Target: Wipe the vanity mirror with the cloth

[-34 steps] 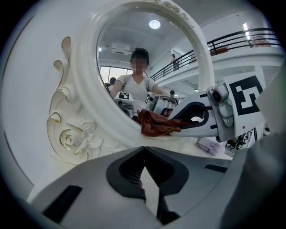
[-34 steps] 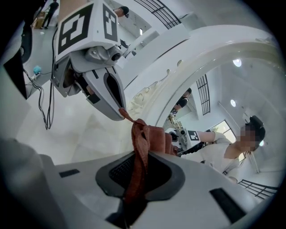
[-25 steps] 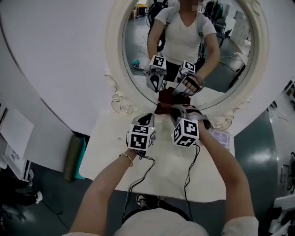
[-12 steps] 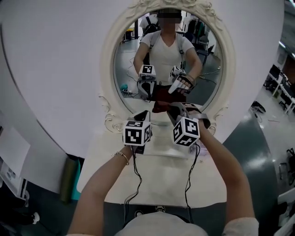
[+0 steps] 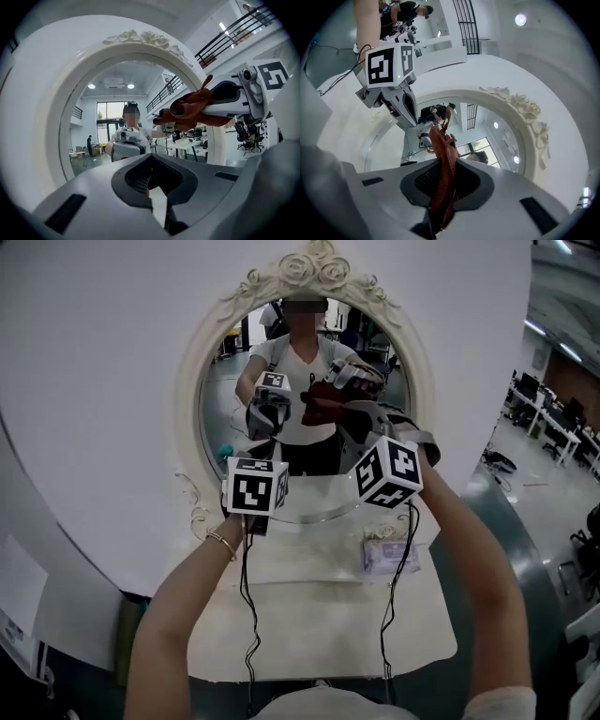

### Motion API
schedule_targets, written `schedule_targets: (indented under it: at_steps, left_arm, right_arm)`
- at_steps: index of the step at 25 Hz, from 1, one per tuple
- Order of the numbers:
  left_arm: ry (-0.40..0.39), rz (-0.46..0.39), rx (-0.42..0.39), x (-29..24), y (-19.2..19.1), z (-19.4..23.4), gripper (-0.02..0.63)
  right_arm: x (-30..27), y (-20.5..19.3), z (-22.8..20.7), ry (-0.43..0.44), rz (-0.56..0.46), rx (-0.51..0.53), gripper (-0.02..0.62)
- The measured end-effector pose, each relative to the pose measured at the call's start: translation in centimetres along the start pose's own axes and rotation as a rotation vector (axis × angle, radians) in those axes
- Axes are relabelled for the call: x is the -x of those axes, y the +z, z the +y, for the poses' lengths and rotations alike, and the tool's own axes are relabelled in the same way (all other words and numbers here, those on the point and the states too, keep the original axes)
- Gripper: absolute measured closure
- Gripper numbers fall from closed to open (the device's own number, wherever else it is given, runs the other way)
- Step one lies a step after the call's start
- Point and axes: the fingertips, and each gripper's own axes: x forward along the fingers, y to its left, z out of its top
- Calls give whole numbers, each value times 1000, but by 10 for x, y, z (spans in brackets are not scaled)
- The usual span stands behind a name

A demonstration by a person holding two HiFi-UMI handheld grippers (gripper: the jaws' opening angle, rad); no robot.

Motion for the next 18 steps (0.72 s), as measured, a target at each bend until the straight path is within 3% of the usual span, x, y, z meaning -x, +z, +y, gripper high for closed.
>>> schedule_targets:
  at_steps: [10,14,18]
  left_arm:
    - [-32,-169,-57,11,143,-12,595]
    - [-41,-190,-67,9,161,-23,595]
    - [-52,-172,-56,0,156,-32,595]
  right_arm:
    - [25,13,-121,-181,5,210,532]
    - [29,16,-141,-198,12,270,532]
    - [28,11,-146,-209,22,321,532]
